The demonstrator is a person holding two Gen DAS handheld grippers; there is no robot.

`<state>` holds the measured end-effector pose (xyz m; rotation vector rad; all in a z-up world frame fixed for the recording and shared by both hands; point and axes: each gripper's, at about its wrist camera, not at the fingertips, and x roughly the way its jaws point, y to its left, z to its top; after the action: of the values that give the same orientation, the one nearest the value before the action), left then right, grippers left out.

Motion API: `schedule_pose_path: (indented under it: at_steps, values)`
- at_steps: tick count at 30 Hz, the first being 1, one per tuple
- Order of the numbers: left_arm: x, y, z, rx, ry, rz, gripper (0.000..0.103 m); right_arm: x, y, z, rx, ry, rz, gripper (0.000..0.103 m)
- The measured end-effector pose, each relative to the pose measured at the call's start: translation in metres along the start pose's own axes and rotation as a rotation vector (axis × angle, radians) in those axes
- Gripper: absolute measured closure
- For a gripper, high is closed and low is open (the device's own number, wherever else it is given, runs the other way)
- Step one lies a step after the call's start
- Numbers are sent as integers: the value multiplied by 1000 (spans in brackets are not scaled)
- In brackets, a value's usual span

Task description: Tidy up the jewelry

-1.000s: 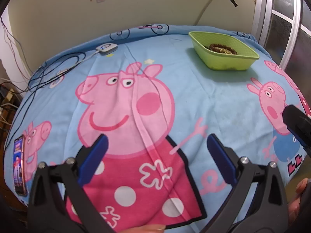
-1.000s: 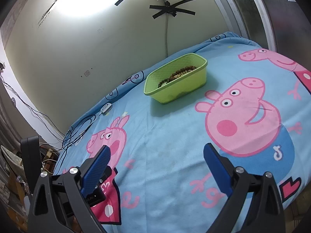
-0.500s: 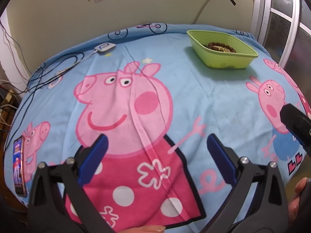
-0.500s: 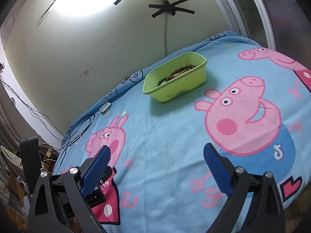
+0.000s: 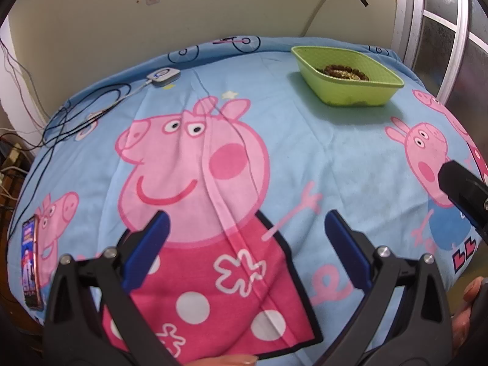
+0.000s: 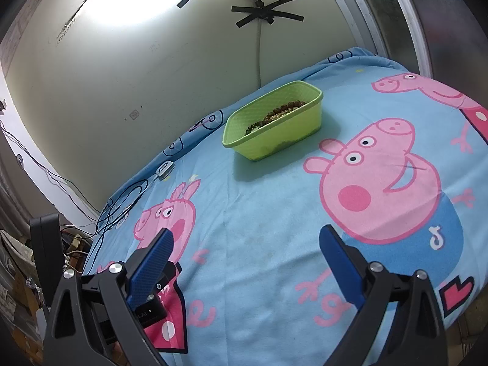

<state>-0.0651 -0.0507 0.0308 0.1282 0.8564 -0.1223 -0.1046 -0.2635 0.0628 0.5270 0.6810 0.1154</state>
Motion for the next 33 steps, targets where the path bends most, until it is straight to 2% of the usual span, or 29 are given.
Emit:
schedule_pose_path:
  at_steps: [21,28,33]
  values:
    - [0,-1,0,1,-5,-1,6,1,-1,-2,1,0,-5,24]
    - [-4,-1,0,17,-27,-25,6,3,4,-3,-9,4,-9,24]
    - [1,6,3,-18,1,-18,6,2,8,-3,-22,-6,-18,24]
